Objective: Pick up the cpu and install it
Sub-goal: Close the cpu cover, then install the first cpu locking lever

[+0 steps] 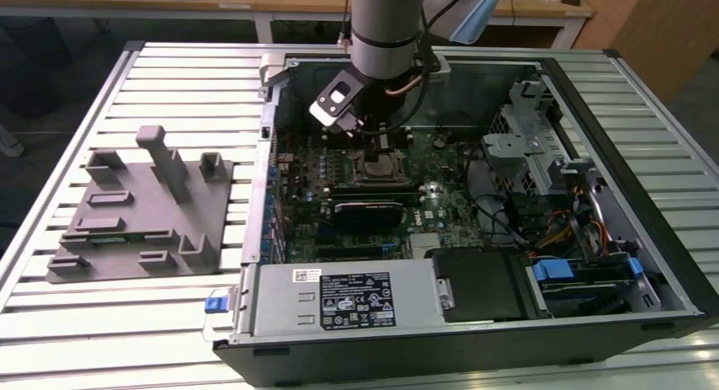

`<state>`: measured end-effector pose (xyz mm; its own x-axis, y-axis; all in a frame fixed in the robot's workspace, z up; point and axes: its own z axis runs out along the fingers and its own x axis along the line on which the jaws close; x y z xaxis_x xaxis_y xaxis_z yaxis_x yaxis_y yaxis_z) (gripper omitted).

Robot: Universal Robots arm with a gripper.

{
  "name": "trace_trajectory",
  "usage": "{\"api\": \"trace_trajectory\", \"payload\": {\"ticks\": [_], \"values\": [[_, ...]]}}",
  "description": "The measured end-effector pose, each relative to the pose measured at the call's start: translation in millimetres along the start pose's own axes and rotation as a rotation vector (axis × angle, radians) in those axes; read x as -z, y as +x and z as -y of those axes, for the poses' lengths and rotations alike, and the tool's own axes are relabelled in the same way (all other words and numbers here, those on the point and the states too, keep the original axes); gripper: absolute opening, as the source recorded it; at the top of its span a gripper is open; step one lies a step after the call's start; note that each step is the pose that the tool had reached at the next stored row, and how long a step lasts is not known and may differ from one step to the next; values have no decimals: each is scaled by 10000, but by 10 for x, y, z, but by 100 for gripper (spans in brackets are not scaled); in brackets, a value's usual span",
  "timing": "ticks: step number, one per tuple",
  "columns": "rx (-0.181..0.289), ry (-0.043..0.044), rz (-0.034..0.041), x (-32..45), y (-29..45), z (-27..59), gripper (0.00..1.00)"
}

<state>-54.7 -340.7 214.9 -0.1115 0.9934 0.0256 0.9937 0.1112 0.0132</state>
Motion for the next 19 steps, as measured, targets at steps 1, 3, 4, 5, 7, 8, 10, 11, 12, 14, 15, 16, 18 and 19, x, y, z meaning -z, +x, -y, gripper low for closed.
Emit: {"api": "trace_trajectory", "payload": {"ticks": [1, 3, 4, 5, 7, 8, 10, 11, 12, 14, 15, 16, 18, 19], "values": [[0, -1, -1, 3, 0, 0, 11], [3, -17, -1, 2, 0, -3, 11], [2, -17, 0, 3, -1, -10, 11], [1, -17, 2, 3, -2, -23, 11], [0, -17, 1, 2, -6, -57, 11], [0, -17, 1, 2, -8, -75, 11], [1, -17, 2, 2, -12, -102, 11], [1, -17, 1, 1, -13, -112, 11], [1, -18, 1, 1, -14, -122, 11], [0, -17, 2, 1, -16, -143, 11], [0, -18, 1, 0, -17, -155, 11], [0, -18, 0, 0, -19, -165, 11], [1, -17, 1, 0, -20, -181, 11], [2, -16, 2, 0, -21, -185, 11]]}}
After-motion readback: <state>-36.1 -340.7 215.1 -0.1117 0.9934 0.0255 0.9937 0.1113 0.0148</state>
